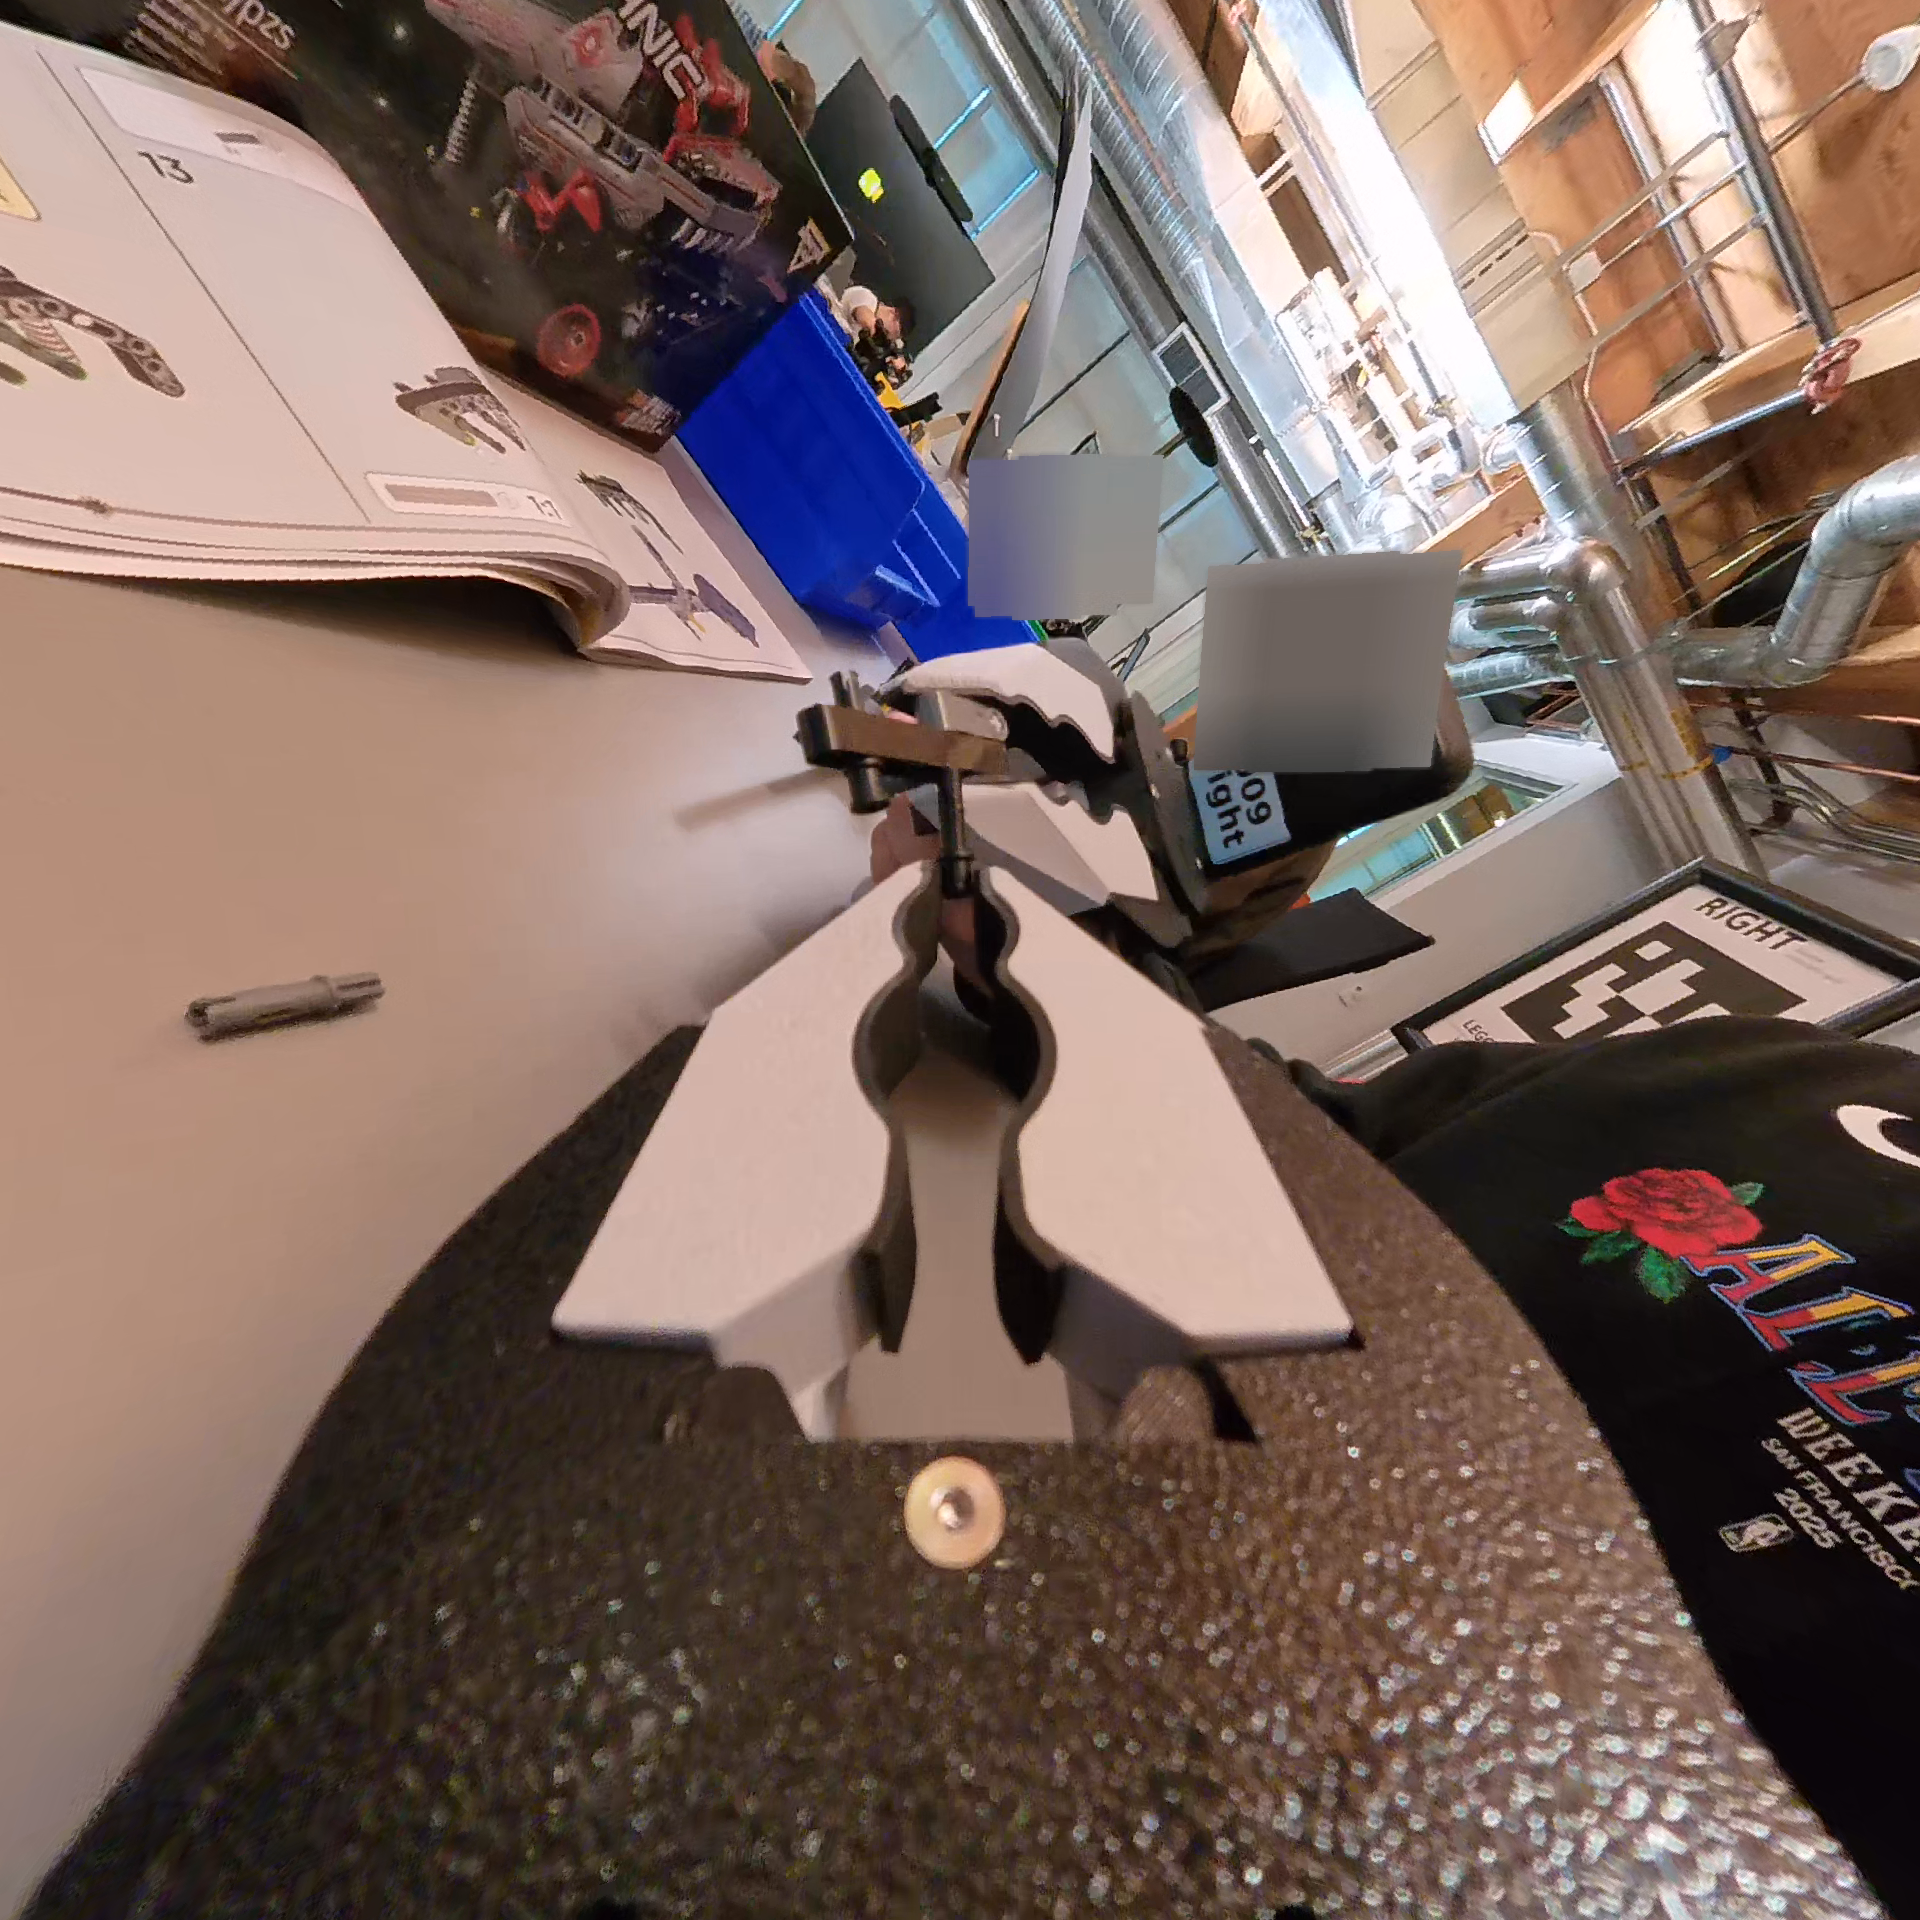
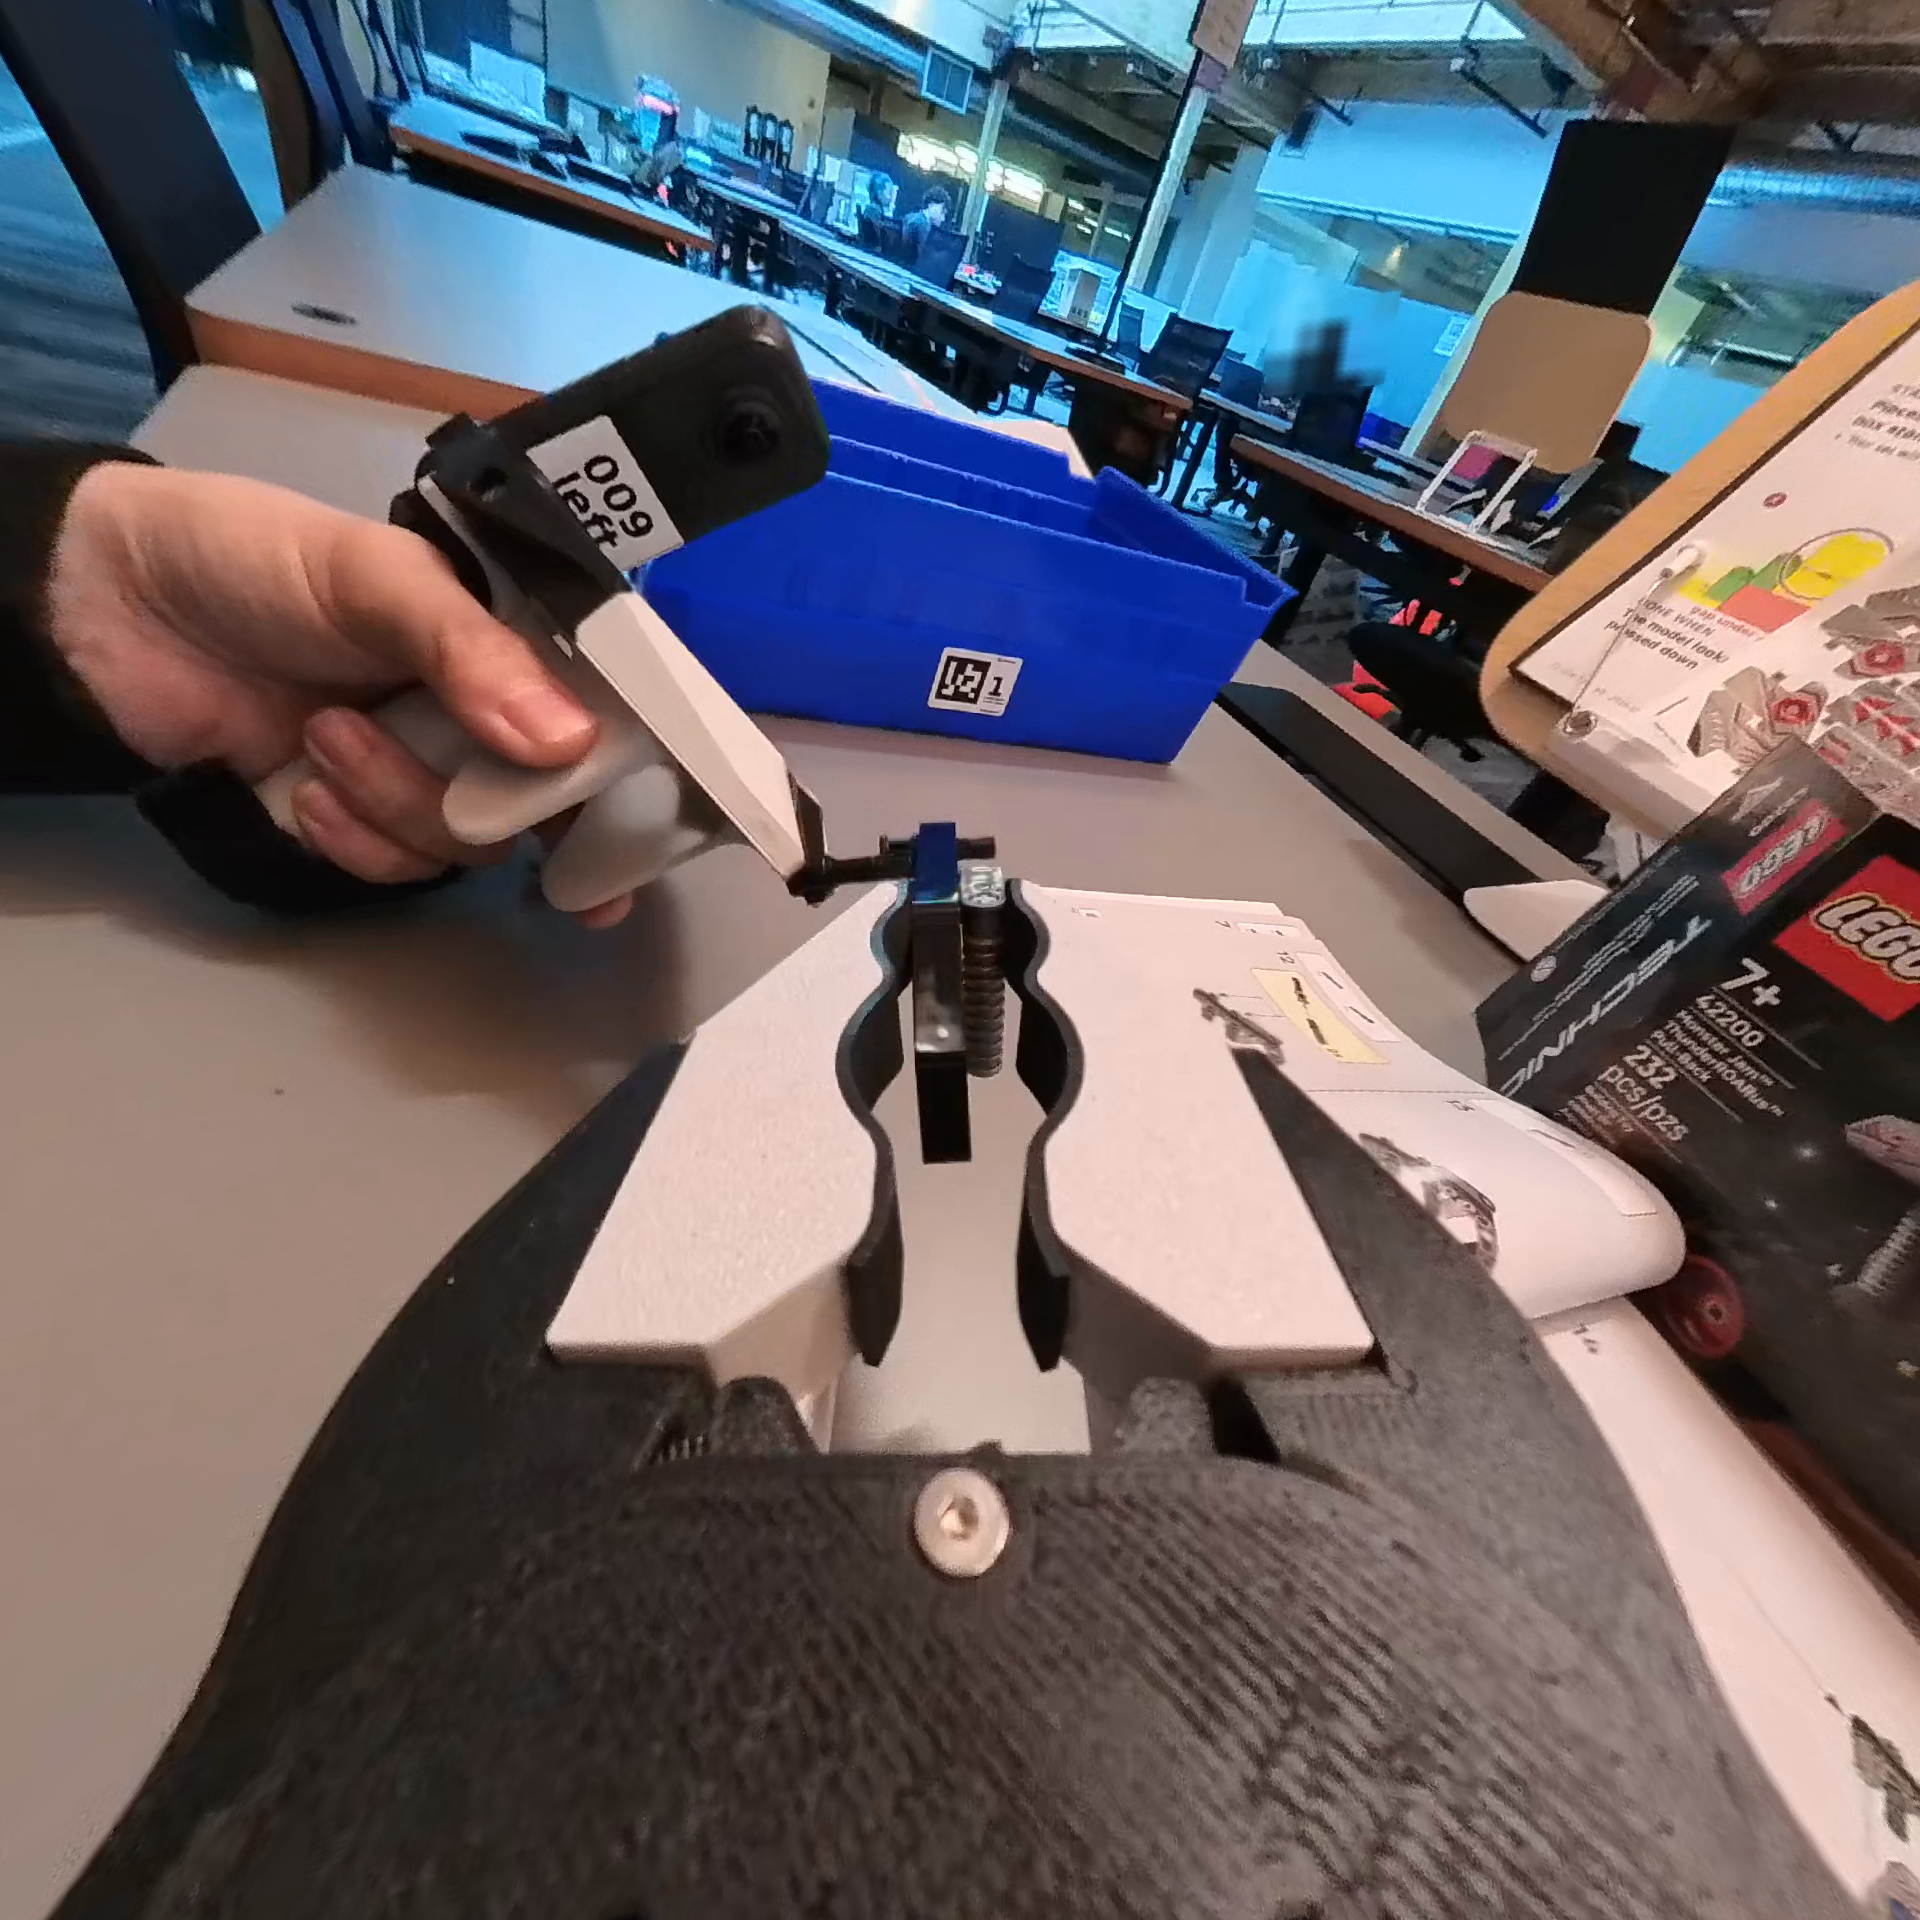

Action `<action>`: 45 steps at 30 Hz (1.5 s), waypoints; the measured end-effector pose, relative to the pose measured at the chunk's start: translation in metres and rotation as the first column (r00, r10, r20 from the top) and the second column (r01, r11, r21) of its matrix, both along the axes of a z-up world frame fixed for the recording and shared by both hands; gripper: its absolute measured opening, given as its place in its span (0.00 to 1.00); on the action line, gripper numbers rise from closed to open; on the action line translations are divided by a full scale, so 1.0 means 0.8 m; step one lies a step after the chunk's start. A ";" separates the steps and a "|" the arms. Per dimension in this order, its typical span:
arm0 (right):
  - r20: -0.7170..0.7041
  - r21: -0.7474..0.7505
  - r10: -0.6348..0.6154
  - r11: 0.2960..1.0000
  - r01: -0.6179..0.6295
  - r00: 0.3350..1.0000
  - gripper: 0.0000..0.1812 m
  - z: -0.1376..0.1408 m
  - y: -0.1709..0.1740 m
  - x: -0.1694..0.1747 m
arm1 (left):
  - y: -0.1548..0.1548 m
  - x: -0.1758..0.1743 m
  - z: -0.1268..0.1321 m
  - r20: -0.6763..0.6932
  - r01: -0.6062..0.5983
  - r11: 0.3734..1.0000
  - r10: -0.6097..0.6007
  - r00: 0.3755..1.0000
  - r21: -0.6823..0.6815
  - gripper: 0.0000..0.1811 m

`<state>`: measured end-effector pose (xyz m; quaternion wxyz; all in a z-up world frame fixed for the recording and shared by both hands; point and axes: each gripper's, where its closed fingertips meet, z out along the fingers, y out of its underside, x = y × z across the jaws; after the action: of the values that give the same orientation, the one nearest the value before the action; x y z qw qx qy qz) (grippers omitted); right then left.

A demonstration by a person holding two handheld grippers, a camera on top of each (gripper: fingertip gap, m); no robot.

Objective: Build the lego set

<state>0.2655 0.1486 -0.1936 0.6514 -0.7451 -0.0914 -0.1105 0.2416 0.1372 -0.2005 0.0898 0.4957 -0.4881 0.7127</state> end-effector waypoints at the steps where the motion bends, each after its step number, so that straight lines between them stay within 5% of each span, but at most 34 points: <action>1: 0.021 -0.003 -0.006 1.000 0.006 1.000 0.08 -0.001 0.000 0.000 | 0.000 0.000 -0.002 -0.006 0.001 1.000 -0.001 1.000 0.005 0.02; 18: 0.077 0.000 0.018 1.000 -0.018 0.997 0.08 0.002 -0.003 -0.002 | 0.003 0.000 -0.005 -0.010 -0.001 1.000 0.001 1.000 0.014 0.02; 32: -0.076 0.029 0.048 0.999 -0.045 0.996 0.08 0.006 -0.004 -0.001 | 0.003 -0.001 0.007 -0.020 0.009 0.991 -0.012 1.000 -0.131 0.02; 45: -0.041 -0.012 0.032 0.999 -0.032 0.999 0.07 -0.001 -0.002 -0.001 | 0.001 0.002 -0.006 -0.044 -0.013 0.999 0.012 0.999 -0.029 0.02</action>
<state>0.2651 0.1468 -0.1946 0.6500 -0.7497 -0.0907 -0.0845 0.2429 0.1383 -0.2056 0.1033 0.5126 -0.4725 0.7095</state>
